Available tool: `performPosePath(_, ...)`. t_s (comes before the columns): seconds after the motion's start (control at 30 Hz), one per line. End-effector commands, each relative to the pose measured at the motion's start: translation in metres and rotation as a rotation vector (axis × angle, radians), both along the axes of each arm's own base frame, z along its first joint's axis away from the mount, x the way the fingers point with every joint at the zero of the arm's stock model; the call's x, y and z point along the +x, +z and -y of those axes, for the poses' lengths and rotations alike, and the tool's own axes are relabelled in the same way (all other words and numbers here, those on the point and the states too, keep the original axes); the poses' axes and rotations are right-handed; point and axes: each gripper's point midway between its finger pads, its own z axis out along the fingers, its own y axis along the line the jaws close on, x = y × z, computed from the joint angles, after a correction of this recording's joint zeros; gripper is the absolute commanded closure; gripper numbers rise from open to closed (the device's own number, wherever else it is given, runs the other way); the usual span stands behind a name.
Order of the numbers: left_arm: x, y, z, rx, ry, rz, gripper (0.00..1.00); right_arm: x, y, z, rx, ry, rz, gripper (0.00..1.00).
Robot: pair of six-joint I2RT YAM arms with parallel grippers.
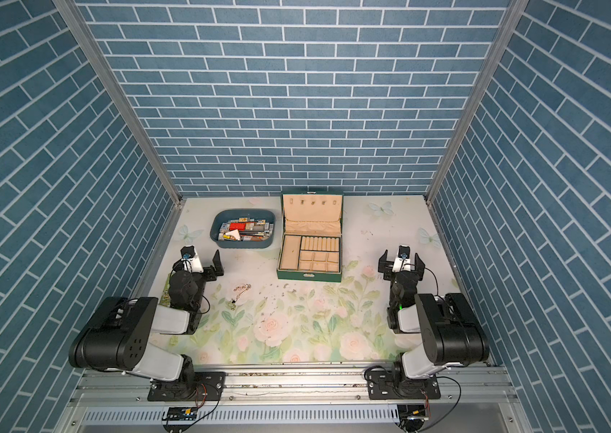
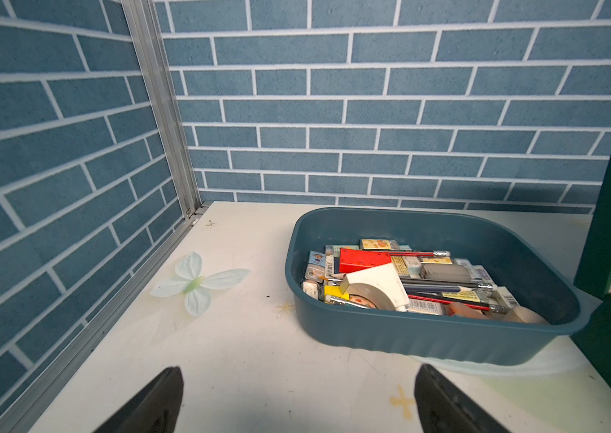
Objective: Put jewelry chain into jewelry box
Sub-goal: Move the jewelry box to the center of the board.
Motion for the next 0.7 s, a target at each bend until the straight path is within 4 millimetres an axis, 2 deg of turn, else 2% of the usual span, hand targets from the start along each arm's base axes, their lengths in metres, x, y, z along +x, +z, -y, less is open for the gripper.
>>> performPosePath(0.0,0.005,0.006,0.002,0.013,-0.013,0.015,0.01,-0.002,0.000,0.000,0.025,0.001,0.010,0.00)
performPosePath(0.07,0.013,0.010,0.004,0.020,-0.018,-0.038,0.00,0.003,0.006,-0.005,0.013,0.027,-0.015,0.00)
performPosePath(0.13,0.023,0.027,-0.009,-0.006,0.098,-0.094,0.00,0.011,0.021,-0.010,-0.005,0.046,-0.045,0.00)
performPosePath(0.23,0.025,0.044,-0.020,-0.102,0.183,-0.119,0.00,0.005,0.056,-0.013,-0.001,0.030,0.054,0.00)
performPosePath(0.3,0.021,0.061,-0.032,-0.275,0.288,-0.080,0.00,-0.001,0.068,-0.005,0.106,-0.019,0.087,0.00)
performPosePath(0.33,0.016,0.060,-0.037,-0.379,0.351,-0.088,0.00,0.000,0.068,0.001,0.226,-0.071,0.075,0.00)
performPosePath(0.37,0.014,0.057,-0.040,-0.459,0.387,-0.116,0.00,0.003,0.058,0.004,0.331,-0.111,0.003,0.00)
performPosePath(0.43,0.019,0.055,-0.023,-0.569,0.306,-0.177,0.00,0.012,0.057,-0.013,0.438,-0.031,-0.074,0.00)
performPosePath(0.53,0.023,0.049,0.015,-0.708,0.160,-0.229,0.00,0.015,0.053,-0.032,0.580,0.046,-0.094,0.00)
performPosePath(0.67,0.014,0.034,0.061,-0.681,0.077,-0.341,0.00,0.016,0.021,-0.040,0.654,-0.028,-0.232,0.00)
